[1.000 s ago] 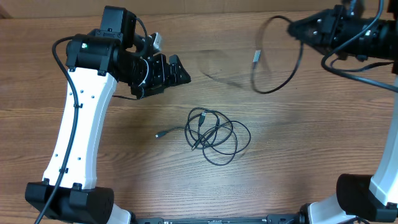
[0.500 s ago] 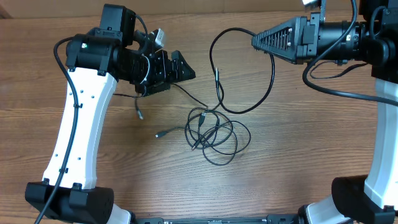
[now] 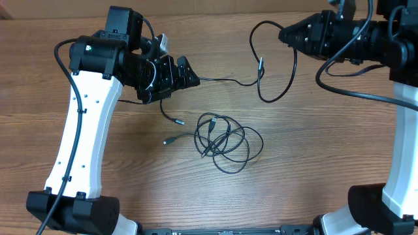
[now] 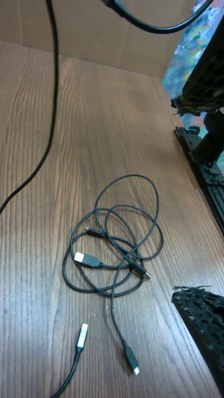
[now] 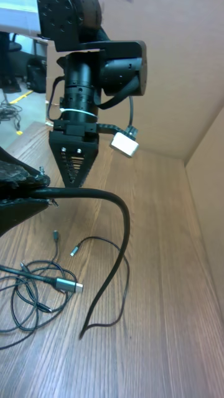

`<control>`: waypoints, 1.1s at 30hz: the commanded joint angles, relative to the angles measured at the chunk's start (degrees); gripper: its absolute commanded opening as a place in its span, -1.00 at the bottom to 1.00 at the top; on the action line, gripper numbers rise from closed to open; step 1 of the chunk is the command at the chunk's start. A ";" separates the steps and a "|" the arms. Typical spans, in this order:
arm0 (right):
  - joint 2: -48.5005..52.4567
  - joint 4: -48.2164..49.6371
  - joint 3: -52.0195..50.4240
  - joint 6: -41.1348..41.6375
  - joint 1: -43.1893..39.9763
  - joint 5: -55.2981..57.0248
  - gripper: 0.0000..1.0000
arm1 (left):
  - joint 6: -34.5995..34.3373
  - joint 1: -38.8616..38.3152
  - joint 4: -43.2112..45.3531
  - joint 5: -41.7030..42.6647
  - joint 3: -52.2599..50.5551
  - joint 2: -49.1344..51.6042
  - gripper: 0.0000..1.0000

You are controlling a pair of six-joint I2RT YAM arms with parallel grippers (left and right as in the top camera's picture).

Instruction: Untangle cables

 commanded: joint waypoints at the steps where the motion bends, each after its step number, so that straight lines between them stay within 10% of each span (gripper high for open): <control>1: 1.60 0.76 0.96 -0.28 2.10 -2.03 -0.93 | -0.44 0.28 0.55 -1.29 0.83 -0.20 0.83; 7: 4.98 4.63 0.96 -0.20 3.21 2.32 -0.93 | -0.42 0.28 0.50 -1.29 0.83 -0.20 0.82; 12: 5.84 7.80 0.96 5.46 -1.44 27.96 -0.93 | -0.22 0.31 -0.13 -1.31 0.83 -0.17 0.83; 27: 5.81 8.46 0.96 14.93 -35.10 50.16 -0.92 | -0.22 0.13 -0.15 -2.62 0.83 -0.20 0.83; 30: 5.92 7.19 0.96 15.06 -37.20 47.74 -0.53 | -0.22 0.13 -0.13 -2.62 0.83 -0.17 0.83; 33: 5.92 6.93 0.35 14.97 -37.38 44.22 0.48 | -0.20 0.13 -0.22 -2.60 0.83 -0.17 0.85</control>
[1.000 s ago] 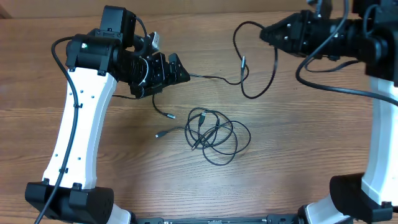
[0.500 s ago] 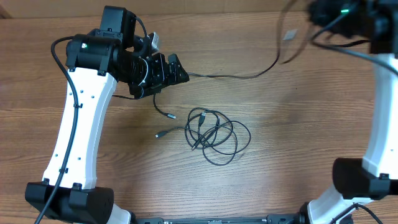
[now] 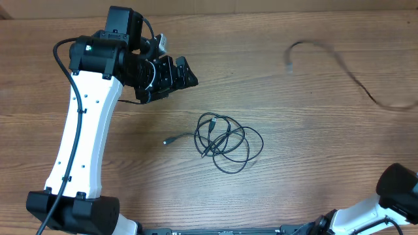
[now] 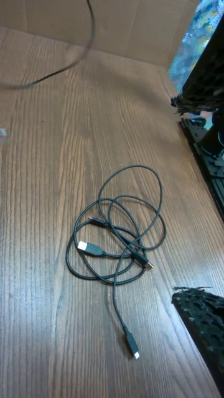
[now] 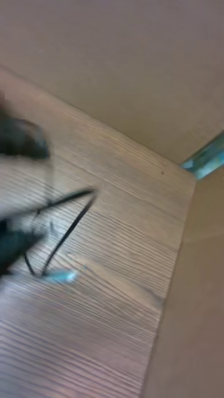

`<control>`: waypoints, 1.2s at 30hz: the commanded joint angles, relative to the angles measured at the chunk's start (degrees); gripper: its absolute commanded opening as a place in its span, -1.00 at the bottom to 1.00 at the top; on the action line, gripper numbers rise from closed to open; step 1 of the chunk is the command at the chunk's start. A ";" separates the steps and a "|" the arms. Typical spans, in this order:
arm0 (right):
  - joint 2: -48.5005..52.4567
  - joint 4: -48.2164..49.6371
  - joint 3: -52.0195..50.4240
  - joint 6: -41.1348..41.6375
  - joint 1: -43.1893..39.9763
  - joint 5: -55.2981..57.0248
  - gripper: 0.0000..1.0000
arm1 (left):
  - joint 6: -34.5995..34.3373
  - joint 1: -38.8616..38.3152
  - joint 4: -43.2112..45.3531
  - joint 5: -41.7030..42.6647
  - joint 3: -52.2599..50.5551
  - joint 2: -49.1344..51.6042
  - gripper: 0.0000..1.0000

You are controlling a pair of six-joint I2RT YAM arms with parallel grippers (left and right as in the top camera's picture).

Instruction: Untangle cables

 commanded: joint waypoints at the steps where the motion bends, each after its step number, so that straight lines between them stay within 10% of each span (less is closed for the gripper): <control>1: -0.46 0.13 0.07 0.15 0.55 -4.24 0.57 | -0.20 0.13 -0.22 -0.33 0.83 -0.17 0.84; 12: 3.43 -4.52 -1.73 -3.41 5.20 -7.10 0.99 | -0.20 0.13 -0.90 -0.33 0.83 -0.17 0.89; 36: 18.84 -12.44 -4.15 9.70 -3.72 1.79 1.00 | 0.04 0.07 -1.68 -0.52 0.83 -0.17 1.00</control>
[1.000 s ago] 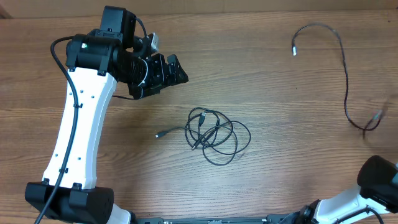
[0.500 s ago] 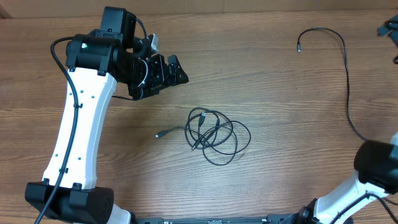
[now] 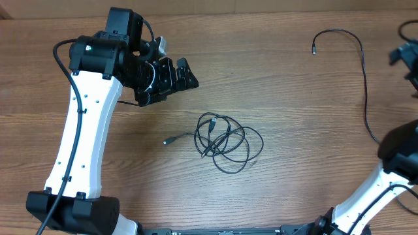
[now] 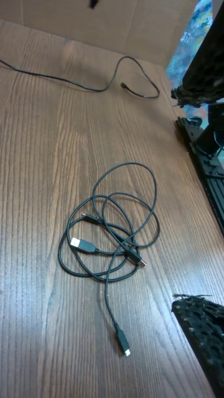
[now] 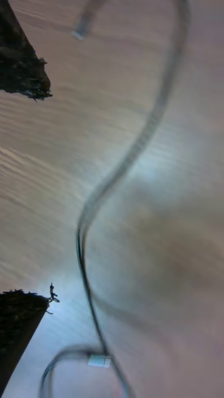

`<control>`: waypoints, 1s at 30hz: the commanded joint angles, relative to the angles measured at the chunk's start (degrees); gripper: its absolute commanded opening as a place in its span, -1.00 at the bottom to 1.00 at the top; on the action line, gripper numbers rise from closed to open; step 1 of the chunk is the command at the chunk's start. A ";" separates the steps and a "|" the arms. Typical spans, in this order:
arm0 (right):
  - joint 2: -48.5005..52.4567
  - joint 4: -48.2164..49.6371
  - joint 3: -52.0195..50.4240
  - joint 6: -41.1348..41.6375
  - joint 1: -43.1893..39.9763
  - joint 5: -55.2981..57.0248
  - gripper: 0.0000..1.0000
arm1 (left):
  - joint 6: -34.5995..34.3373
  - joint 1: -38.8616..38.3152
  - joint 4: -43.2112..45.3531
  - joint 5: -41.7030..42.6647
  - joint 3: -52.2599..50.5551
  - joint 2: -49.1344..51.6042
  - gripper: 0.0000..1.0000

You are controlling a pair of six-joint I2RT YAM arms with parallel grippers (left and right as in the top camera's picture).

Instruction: Untangle cables

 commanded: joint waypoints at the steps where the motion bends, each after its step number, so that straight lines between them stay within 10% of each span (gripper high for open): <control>1: -0.94 -0.76 -0.24 6.05 -6.21 2.84 1.00 | 0.07 0.07 -0.13 -0.33 0.83 -0.17 1.00; 30: -0.92 13.38 -28.52 7.82 -19.30 8.24 1.00 | 0.68 -0.13 -0.35 -0.37 0.83 -0.15 0.99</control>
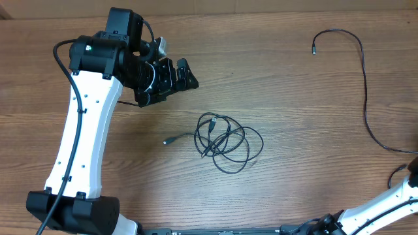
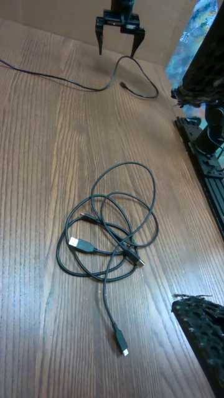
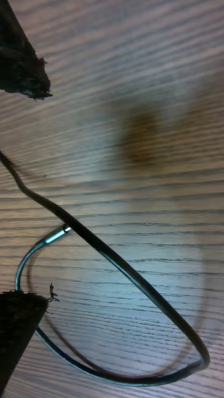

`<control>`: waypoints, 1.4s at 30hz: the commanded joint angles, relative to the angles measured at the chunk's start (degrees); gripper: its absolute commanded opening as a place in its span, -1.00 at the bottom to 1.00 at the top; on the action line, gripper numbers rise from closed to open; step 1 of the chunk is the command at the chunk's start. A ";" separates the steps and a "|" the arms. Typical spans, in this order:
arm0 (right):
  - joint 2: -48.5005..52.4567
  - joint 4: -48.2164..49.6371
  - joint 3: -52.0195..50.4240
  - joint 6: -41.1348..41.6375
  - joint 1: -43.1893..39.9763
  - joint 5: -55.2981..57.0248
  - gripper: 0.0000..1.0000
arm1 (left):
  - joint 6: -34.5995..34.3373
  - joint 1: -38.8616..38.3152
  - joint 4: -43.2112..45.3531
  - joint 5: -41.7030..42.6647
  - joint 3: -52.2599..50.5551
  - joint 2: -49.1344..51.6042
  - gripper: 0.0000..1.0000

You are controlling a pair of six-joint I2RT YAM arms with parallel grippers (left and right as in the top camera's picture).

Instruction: Untangle cables

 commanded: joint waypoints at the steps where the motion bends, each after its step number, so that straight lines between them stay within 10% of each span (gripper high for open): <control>1: -0.92 1.55 -2.40 0.98 -0.11 2.16 1.00 | 0.63 -0.11 -0.02 -0.37 0.83 -0.15 1.00; 5: -0.92 4.44 -5.01 0.50 -0.11 2.21 0.79 | 0.66 -0.11 0.00 -0.37 0.83 -0.17 0.99; 18: -0.92 11.30 -5.01 -5.51 1.33 -7.54 -0.93 | 0.63 -0.11 0.07 -2.51 0.83 -0.13 0.99; 28: -0.96 9.97 16.90 -17.86 10.73 -11.91 -0.93 | 0.61 -0.11 -0.13 -2.51 0.83 -0.13 1.00; 30: -0.96 7.43 20.61 -14.91 12.24 -5.77 -0.62 | 0.63 -0.11 -0.17 -2.51 0.83 -0.13 0.99; 33: -0.96 3.43 22.16 -7.87 13.05 4.07 0.58 | 0.63 -0.11 -0.37 -2.56 0.83 -0.13 0.99; 42: -0.83 -5.75 18.91 1.84 7.19 11.39 0.68 | 0.76 -0.11 -0.39 -2.95 0.83 -0.13 0.99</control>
